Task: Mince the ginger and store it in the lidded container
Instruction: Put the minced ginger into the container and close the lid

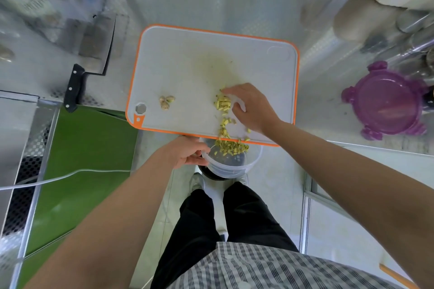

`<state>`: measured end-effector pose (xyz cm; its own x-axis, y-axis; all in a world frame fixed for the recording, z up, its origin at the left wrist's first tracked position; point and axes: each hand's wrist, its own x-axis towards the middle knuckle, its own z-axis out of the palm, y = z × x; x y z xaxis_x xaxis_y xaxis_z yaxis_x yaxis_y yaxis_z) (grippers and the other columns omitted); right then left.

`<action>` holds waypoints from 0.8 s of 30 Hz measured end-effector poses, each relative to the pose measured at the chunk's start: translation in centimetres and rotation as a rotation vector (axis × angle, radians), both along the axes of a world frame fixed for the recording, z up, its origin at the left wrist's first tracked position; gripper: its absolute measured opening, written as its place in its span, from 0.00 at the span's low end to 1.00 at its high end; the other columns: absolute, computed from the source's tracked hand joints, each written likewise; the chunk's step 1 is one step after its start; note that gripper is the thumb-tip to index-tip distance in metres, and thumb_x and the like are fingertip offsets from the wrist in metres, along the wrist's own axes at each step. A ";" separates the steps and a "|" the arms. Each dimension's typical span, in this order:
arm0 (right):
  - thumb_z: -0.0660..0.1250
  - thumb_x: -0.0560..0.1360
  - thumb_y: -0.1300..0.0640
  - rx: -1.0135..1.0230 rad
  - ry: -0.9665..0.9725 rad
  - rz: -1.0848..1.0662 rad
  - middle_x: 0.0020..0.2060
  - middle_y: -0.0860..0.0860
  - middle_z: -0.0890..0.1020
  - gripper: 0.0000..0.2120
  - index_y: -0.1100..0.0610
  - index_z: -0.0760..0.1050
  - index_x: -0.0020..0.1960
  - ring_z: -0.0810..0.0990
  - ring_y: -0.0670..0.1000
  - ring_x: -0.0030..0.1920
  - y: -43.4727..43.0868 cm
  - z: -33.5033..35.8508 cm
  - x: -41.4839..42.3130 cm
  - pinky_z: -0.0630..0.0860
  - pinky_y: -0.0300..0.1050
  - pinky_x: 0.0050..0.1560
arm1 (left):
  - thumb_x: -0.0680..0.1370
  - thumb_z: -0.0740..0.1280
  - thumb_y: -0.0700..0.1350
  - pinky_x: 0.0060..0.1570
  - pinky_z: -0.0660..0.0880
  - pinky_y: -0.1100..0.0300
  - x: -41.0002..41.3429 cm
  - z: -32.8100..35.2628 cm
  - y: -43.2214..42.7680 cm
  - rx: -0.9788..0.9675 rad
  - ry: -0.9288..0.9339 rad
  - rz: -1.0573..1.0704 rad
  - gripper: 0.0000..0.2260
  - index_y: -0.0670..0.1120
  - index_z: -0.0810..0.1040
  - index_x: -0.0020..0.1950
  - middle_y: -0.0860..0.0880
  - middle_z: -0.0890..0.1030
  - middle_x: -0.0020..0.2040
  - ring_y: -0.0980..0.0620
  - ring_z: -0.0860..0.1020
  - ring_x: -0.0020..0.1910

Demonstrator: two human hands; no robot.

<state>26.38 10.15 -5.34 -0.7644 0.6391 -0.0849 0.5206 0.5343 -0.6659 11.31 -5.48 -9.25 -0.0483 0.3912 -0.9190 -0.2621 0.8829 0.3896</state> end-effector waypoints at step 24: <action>0.60 0.71 0.60 -0.052 0.056 0.057 0.57 0.47 0.82 0.17 0.53 0.82 0.55 0.77 0.47 0.57 -5.3 0.4 5.1 0.72 0.38 0.58 | 0.72 0.71 0.34 0.41 0.82 0.57 1.0 0.5 -0.8 -0.010 0.046 0.064 0.08 0.38 0.75 0.49 0.41 0.71 0.45 0.47 0.81 0.37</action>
<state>31.46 4.86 -4.90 -0.8041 0.5901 -0.0727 0.4512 0.5260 -0.7210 12.31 -6.32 -8.80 -0.1153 0.3765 -0.9192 -0.3003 0.8689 0.3935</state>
